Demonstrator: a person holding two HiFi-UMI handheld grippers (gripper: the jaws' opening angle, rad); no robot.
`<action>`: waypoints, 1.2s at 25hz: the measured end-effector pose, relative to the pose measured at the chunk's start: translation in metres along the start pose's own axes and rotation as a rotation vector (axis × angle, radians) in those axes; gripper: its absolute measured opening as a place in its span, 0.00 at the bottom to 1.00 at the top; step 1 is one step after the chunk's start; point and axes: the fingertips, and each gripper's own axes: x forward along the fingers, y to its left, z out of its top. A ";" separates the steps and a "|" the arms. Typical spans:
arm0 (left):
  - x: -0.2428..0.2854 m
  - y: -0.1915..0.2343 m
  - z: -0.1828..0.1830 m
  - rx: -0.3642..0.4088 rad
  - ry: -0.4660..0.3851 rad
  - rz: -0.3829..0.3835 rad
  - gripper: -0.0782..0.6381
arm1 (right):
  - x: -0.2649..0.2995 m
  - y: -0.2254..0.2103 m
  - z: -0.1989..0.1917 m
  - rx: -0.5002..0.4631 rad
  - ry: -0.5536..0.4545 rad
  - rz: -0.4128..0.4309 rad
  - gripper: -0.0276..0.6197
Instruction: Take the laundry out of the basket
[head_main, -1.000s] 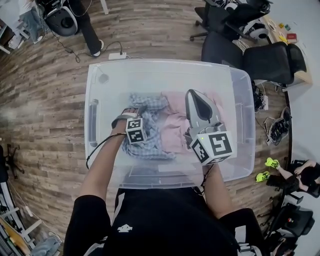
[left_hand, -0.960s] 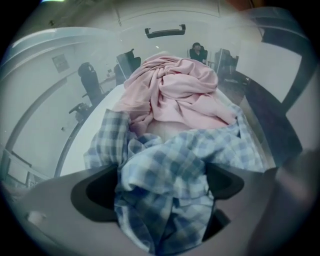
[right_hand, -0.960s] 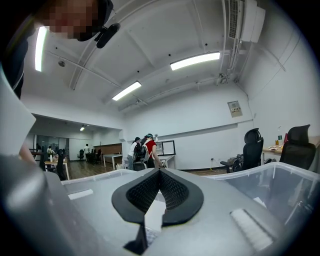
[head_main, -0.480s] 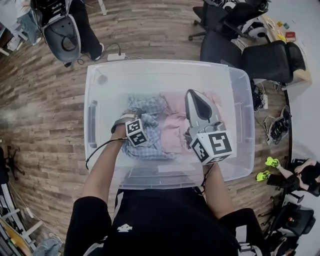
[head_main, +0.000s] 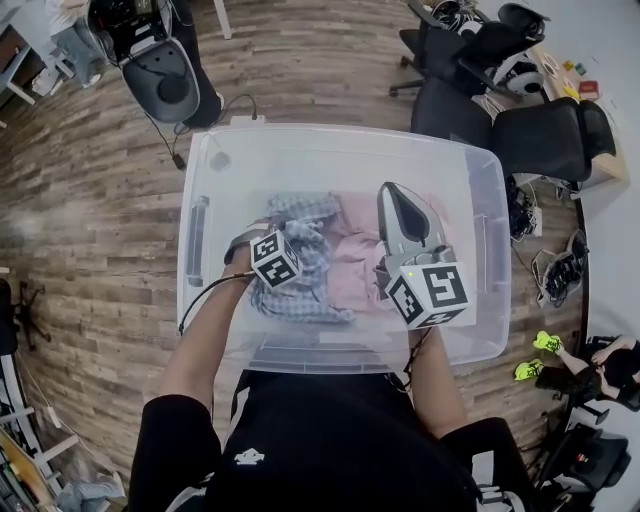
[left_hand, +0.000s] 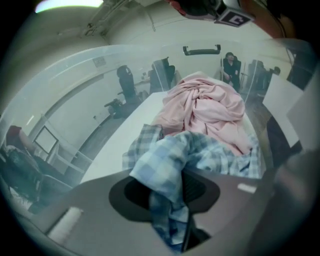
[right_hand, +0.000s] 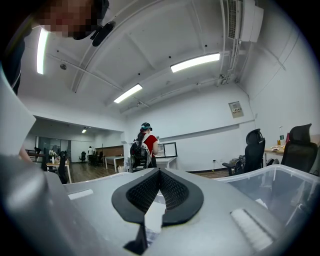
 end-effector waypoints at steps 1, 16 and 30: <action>-0.006 0.005 0.004 -0.011 -0.014 0.016 0.30 | -0.001 0.001 0.001 0.001 -0.005 0.003 0.04; -0.160 0.078 0.077 -0.128 -0.335 0.356 0.30 | -0.002 0.020 0.013 0.010 -0.035 0.068 0.04; -0.317 0.121 0.071 -0.144 -0.497 0.719 0.30 | 0.019 0.077 -0.003 -0.017 0.045 0.238 0.04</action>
